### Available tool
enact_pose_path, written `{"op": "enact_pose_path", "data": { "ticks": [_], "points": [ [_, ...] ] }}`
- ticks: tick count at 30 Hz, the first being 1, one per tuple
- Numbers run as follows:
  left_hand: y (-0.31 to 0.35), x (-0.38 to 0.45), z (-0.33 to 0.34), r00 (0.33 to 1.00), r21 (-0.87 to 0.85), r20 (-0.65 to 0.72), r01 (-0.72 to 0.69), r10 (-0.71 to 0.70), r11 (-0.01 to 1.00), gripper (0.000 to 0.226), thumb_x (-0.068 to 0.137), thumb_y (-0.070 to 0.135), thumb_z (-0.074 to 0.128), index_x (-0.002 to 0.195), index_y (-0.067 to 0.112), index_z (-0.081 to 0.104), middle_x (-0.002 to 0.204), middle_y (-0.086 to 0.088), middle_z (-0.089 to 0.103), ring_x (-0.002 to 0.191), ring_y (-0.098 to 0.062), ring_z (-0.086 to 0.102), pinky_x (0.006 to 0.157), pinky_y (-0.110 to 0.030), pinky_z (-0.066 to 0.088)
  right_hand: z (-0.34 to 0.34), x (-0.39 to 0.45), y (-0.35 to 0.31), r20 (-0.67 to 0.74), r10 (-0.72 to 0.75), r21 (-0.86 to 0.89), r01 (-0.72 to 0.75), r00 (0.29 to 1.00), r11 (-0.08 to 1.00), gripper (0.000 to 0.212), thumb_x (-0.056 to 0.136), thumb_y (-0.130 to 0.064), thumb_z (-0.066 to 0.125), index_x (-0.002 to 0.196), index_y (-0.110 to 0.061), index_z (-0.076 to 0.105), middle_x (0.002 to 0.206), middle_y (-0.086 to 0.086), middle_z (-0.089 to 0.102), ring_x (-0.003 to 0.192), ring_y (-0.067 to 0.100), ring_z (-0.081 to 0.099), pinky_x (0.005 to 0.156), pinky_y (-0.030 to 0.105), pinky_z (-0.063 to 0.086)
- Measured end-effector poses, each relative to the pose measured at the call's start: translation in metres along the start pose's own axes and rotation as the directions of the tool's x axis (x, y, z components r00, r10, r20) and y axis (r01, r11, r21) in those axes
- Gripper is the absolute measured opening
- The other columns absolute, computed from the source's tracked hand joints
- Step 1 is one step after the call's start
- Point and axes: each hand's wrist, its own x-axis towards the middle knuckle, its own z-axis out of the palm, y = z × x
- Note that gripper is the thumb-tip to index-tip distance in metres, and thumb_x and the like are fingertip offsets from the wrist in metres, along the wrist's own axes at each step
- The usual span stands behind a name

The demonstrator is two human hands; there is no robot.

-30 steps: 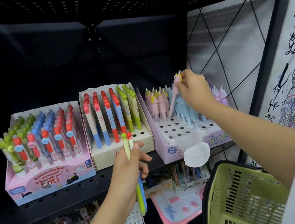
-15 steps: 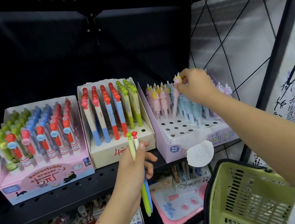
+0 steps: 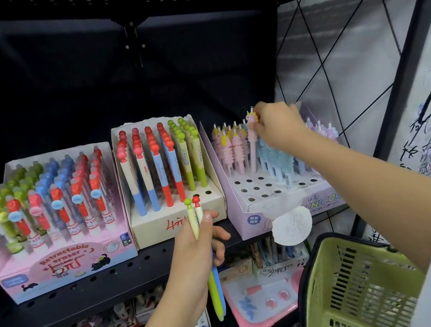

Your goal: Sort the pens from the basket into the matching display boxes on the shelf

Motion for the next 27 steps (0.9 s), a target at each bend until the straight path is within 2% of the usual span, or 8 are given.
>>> {"op": "enact_pose_path", "data": {
  "ticks": [4,7,9,14,21,23,25,27],
  "points": [
    [-0.001,0.000,-0.001,1.000,-0.001,-0.005,0.004,-0.004,1.000,0.020,0.098,0.028,0.040,0.102,0.016,0.056,0.058,0.005,0.061,0.042,-0.008,0.042,0.041,-0.019,0.036,0.004,0.000,-0.004,0.091,0.019,-0.012,-0.018,0.996,1.000,0.029,0.095,-0.026,0.046,0.114,-0.005,0.052,0.100,0.015,0.061,0.097,0.035,0.055,0.080,0.034,0.034],
    [-0.001,-0.001,-0.004,1.000,0.002,-0.016,0.007,-0.007,1.000,0.020,0.099,0.027,0.039,0.101,0.016,0.056,0.057,0.006,0.061,0.041,-0.008,0.041,0.041,-0.019,0.035,0.006,0.002,-0.002,0.086,0.038,-0.126,-0.027,0.996,0.992,0.035,0.093,-0.037,0.048,0.113,-0.009,0.056,0.117,0.015,0.051,0.114,0.034,0.044,0.090,0.039,0.034],
    [-0.001,-0.002,-0.006,1.000,0.002,-0.022,0.006,-0.006,1.000,0.021,0.099,0.026,0.039,0.100,0.016,0.056,0.056,0.007,0.061,0.040,-0.007,0.041,0.040,-0.018,0.035,0.007,0.004,-0.001,0.119,0.078,-0.104,-0.066,0.990,0.992,0.036,0.092,-0.039,0.051,0.114,-0.011,0.057,0.125,0.015,0.044,0.120,0.034,0.037,0.097,0.043,0.031],
    [-0.001,-0.002,-0.011,0.999,0.006,-0.031,0.010,-0.010,1.000,0.021,0.099,0.026,0.038,0.100,0.016,0.057,0.057,0.006,0.061,0.041,-0.008,0.042,0.041,-0.019,0.036,0.007,0.006,0.001,0.272,0.093,-0.121,-0.062,0.958,0.991,0.029,0.088,-0.032,0.056,0.112,-0.016,0.059,0.127,0.011,0.043,0.121,0.035,0.038,0.100,0.046,0.031],
    [0.004,-0.007,-0.010,1.000,0.000,-0.017,0.004,-0.004,1.000,0.020,0.099,0.026,0.040,0.099,0.016,0.057,0.056,0.006,0.060,0.041,-0.008,0.041,0.040,-0.019,0.035,0.003,-0.001,-0.003,0.193,0.049,-0.153,-0.020,0.980,0.988,0.037,0.091,-0.030,0.053,0.125,-0.015,0.052,0.125,0.012,0.047,0.117,0.033,0.044,0.098,0.043,0.032],
    [0.008,-0.008,-0.010,1.000,-0.002,-0.001,0.001,-0.001,1.000,0.020,0.098,0.027,0.040,0.098,0.018,0.058,0.056,0.007,0.059,0.042,-0.007,0.041,0.041,-0.019,0.036,-0.006,-0.013,-0.011,-0.012,-0.040,-0.080,0.039,0.999,0.996,0.035,0.092,-0.027,0.053,0.124,-0.012,0.054,0.119,0.012,0.052,0.111,0.031,0.048,0.091,0.039,0.036],
    [0.010,-0.009,-0.009,0.999,0.010,0.029,-0.016,0.015,1.000,0.020,0.099,0.026,0.040,0.100,0.019,0.058,0.057,0.008,0.059,0.043,-0.007,0.041,0.043,-0.019,0.036,-0.013,-0.036,-0.027,-0.177,-0.146,0.135,0.171,0.973,0.976,0.022,0.092,-0.021,0.053,0.109,-0.012,0.062,0.102,0.003,0.058,0.097,0.022,0.053,0.083,0.034,0.040],
    [0.013,-0.010,-0.008,0.997,0.019,0.064,-0.040,0.039,0.999,0.020,0.099,0.023,0.039,0.102,0.019,0.058,0.058,0.009,0.058,0.045,-0.007,0.040,0.045,-0.019,0.036,-0.015,-0.065,-0.047,-0.069,-0.238,0.408,0.246,0.969,0.879,0.015,0.092,-0.021,0.053,0.098,-0.017,0.066,0.084,-0.013,0.056,0.080,0.003,0.053,0.073,0.019,0.043]
  ]
}}
